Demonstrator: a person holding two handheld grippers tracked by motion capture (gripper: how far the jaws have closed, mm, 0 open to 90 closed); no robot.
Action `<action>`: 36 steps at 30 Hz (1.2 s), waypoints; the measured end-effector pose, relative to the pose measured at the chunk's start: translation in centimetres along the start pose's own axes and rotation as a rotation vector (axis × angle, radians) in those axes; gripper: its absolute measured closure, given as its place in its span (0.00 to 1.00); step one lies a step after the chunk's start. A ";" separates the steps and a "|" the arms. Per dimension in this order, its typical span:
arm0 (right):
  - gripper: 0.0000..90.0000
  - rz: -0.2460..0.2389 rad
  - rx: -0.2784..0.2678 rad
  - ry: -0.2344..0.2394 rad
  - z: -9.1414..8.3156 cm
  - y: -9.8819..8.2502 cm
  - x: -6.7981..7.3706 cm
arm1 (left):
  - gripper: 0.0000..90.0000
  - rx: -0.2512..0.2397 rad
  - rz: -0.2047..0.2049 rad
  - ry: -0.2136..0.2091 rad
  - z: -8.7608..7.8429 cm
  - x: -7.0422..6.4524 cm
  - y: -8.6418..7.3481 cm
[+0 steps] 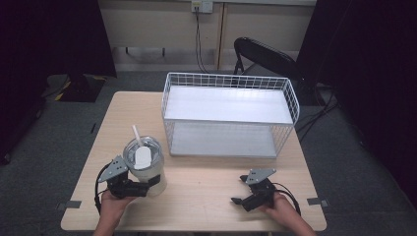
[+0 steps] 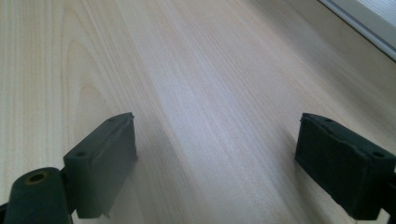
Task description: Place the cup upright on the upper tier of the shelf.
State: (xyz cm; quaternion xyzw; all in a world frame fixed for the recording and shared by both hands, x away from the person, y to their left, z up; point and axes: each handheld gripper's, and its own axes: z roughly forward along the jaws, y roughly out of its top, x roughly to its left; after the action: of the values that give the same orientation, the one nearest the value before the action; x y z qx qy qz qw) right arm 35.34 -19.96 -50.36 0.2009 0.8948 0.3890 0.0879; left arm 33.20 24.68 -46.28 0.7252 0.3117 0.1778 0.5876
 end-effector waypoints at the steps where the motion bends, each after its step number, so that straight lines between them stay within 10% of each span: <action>1: 0.13 0.001 0.000 -0.001 0.0 0.0 0.0 | 0.07 0.000 0.028 0.007 -0.1 0.0 0.0; 36: 0.13 0.000 0.000 0.000 0.0 0.0 0.0 | 0.10 -0.067 0.022 -0.020 -0.5 -0.9 2.6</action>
State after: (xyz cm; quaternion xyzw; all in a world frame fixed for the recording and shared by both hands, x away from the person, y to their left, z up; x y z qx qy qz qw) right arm 35.34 -19.96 -50.36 0.2010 0.8947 0.3891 0.0878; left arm 32.83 24.12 -43.55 0.7104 0.2915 0.1874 0.6126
